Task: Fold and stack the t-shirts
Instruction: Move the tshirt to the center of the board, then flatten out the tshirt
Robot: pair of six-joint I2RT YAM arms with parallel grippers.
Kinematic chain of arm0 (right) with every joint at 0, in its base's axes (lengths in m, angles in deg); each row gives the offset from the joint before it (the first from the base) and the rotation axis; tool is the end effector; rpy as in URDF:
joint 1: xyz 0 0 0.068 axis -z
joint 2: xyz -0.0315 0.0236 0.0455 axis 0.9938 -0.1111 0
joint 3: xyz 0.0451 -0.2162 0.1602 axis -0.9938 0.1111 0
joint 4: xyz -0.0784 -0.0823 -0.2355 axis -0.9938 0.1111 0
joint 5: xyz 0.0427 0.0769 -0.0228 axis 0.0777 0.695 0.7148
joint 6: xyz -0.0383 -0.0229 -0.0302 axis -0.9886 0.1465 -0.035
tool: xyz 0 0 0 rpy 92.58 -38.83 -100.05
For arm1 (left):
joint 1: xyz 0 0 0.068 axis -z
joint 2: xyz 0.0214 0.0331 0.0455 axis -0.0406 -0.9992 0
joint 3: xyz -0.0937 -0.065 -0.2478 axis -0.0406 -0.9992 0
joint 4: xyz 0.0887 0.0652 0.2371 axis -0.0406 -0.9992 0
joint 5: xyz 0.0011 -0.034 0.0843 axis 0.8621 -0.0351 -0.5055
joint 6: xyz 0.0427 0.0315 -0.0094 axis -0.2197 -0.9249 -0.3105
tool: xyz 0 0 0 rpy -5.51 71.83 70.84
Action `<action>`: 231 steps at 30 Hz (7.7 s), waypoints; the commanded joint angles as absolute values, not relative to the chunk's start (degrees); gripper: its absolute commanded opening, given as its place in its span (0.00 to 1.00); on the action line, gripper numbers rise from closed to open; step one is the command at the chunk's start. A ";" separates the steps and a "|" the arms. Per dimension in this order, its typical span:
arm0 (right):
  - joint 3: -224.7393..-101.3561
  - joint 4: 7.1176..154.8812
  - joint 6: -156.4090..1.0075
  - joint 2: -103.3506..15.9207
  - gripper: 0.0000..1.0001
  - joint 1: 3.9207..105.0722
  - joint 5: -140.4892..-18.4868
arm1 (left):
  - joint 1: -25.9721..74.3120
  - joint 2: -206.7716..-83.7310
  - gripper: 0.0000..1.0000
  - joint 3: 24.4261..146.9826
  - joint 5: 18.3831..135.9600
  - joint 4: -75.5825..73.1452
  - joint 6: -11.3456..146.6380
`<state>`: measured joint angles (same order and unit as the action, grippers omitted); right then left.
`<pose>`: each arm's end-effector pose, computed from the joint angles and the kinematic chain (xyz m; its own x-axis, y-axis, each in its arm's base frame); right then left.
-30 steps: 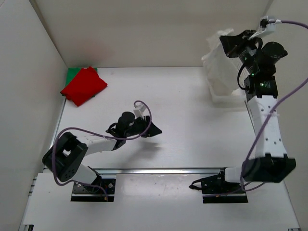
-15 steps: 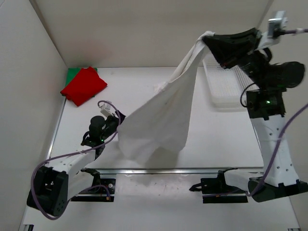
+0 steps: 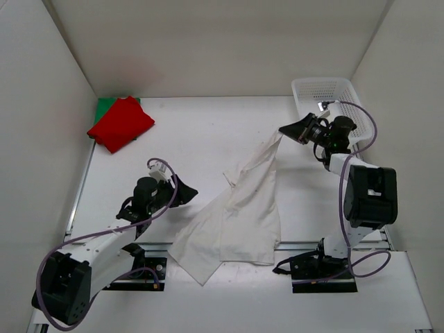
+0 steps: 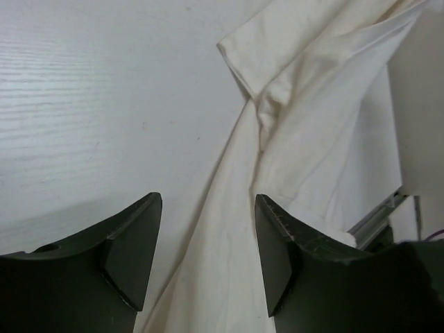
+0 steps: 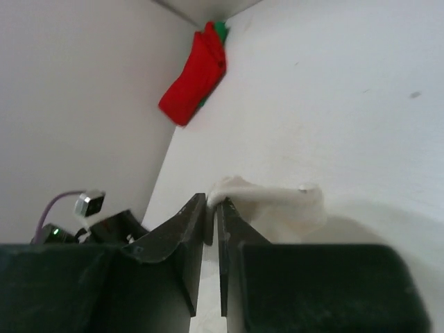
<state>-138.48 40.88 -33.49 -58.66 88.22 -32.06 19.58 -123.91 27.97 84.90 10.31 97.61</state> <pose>0.3585 0.0004 0.2364 -0.6562 0.4994 -0.5657 -0.4094 0.3942 0.8228 0.1720 -0.0797 0.1698 -0.6946 -0.4078 -0.5926 0.1707 0.7068 -0.6865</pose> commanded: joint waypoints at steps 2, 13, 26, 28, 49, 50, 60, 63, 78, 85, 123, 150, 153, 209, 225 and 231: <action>-146.98 44.82 -38.60 -57.82 0.24 89.70 -35.69 | 24.19 -118.63 0.66 31.72 78.33 -1.62 88.68; -136.31 78.04 -63.16 -39.72 0.12 59.14 -65.68 | 33.52 -122.57 0.68 29.62 79.55 -11.33 87.00; -136.72 94.46 -67.11 -48.68 0.64 38.55 -92.29 | 33.80 -135.76 0.13 31.64 85.51 2.29 88.40; -136.89 95.34 -66.85 -48.94 0.64 37.22 -95.47 | 32.13 -135.94 0.06 31.55 85.87 4.23 89.20; -137.41 86.64 -67.20 -46.91 0.22 42.32 -81.01 | 18.15 -154.30 0.00 45.43 90.71 15.31 96.41; -139.16 87.17 -67.81 -48.57 0.24 41.62 -79.50 | 17.71 -154.39 0.00 45.96 90.53 15.14 96.58; -147.26 87.60 -69.92 -59.22 0.59 35.11 -82.28 | 15.51 -158.17 0.00 45.09 93.78 19.17 98.60; -147.71 88.32 -71.07 -60.28 0.59 35.89 -85.63 | 15.77 -158.09 0.00 45.17 93.43 18.39 98.34; -134.89 83.40 -67.73 -48.96 0.13 46.09 -70.52 | 11.91 -163.35 0.00 48.86 94.30 21.64 102.21; -135.30 80.40 -69.22 -50.33 0.72 45.57 -68.40 | 12.61 -164.33 0.00 48.51 94.22 23.31 102.56; -104.81 95.87 -54.70 4.86 0.49 63.52 -75.17 | 5.13 -155.73 0.59 56.26 88.96 12.08 99.07; -126.09 86.20 -66.59 -38.84 0.61 54.09 -76.86 | 10.42 -143.75 0.70 33.74 79.89 9.14 93.94; -124.33 86.64 -66.41 -39.01 0.65 53.92 -75.09 | 11.99 -147.61 0.60 35.68 80.25 11.43 94.30; -154.72 86.28 -67.54 -18.54 0.00 68.78 -63.56 | -5.81 -154.24 0.00 125.46 102.04 -16.91 104.13; -146.64 81.90 -65.00 -30.11 0.00 72.55 -67.26 | 2.94 -177.48 0.00 134.54 93.00 -24.68 93.77; -149.03 82.60 -67.99 -32.42 0.00 68.07 -70.68 | 3.48 -174.56 0.00 129.33 94.40 -25.03 91.32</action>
<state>-145.91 87.43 -66.43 -35.58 70.37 -68.26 3.91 -186.53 130.92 94.56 -26.52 94.02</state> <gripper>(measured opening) 0.008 0.023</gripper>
